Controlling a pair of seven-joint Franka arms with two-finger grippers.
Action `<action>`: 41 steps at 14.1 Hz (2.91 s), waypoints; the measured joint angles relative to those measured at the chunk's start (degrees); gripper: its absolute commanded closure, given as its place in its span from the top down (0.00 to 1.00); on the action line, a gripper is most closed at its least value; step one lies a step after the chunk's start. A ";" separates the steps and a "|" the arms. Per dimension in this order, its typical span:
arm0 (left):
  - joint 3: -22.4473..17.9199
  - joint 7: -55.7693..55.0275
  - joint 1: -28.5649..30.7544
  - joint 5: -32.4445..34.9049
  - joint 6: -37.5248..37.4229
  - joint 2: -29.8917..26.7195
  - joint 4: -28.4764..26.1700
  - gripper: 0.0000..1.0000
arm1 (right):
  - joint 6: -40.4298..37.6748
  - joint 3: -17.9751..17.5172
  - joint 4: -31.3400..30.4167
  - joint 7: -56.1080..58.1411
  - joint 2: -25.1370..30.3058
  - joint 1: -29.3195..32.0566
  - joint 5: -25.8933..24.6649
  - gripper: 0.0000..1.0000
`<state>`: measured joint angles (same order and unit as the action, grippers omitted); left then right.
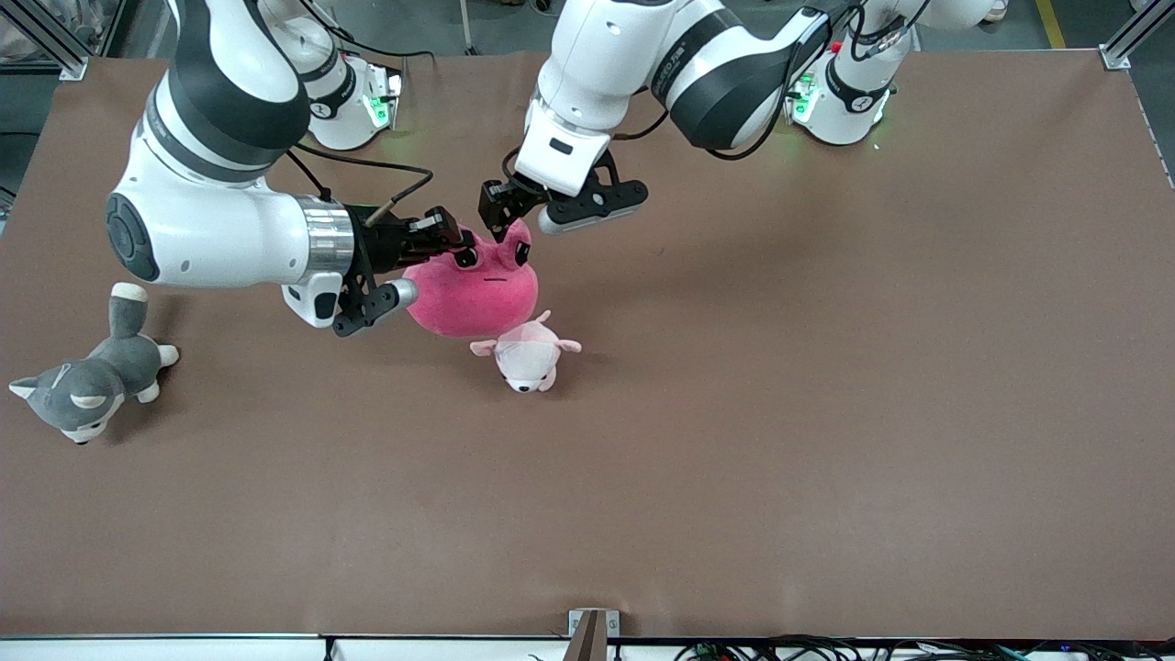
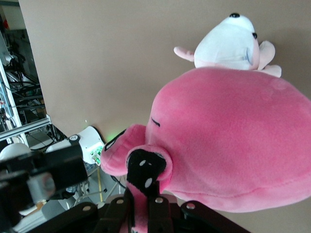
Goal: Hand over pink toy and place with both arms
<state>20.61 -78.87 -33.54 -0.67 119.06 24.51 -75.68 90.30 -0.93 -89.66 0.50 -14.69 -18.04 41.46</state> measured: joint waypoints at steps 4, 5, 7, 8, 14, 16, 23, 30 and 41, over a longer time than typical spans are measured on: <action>-0.94 5.01 2.88 0.92 -8.48 -0.89 0.67 1.00 | -5.13 0.35 0.32 0.09 1.06 4.43 -0.01 0.00; -1.02 6.62 4.74 1.12 -11.28 -1.41 0.74 1.00 | -6.16 0.45 0.39 0.22 1.34 6.13 -0.06 0.00; -1.08 11.64 8.86 2.71 -17.79 -2.81 0.87 1.00 | -7.90 0.70 0.42 1.20 1.50 10.36 -0.90 0.00; -1.10 14.86 10.77 4.10 -20.38 -3.66 0.92 1.00 | -8.55 0.80 0.34 2.22 1.49 12.82 -2.15 0.00; -1.28 34.67 22.97 6.51 -28.35 -7.80 1.00 1.00 | -9.95 1.04 -0.02 8.08 0.60 24.15 -9.16 0.00; -1.29 40.06 27.13 6.52 -30.36 -8.94 1.05 1.00 | -9.74 1.02 -0.05 14.11 -1.36 26.01 -9.95 0.00; -1.64 57.80 36.65 6.53 -34.00 -13.99 1.20 1.00 | -8.87 1.00 3.73 27.94 -12.17 32.87 -9.99 0.01; -7.85 70.86 37.58 6.44 -35.47 -23.22 -5.76 1.00 | -8.95 0.29 5.03 31.96 -16.13 33.04 -9.40 0.01; -15.22 74.87 33.62 1.53 -36.07 -29.86 -13.41 1.00 | -9.55 0.31 6.65 36.46 -20.14 33.17 -8.47 0.01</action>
<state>5.39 -4.00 0.08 0.86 82.99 -5.35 -89.09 80.76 -0.63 -83.01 36.96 -34.83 15.13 32.99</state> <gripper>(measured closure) 0.000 0.894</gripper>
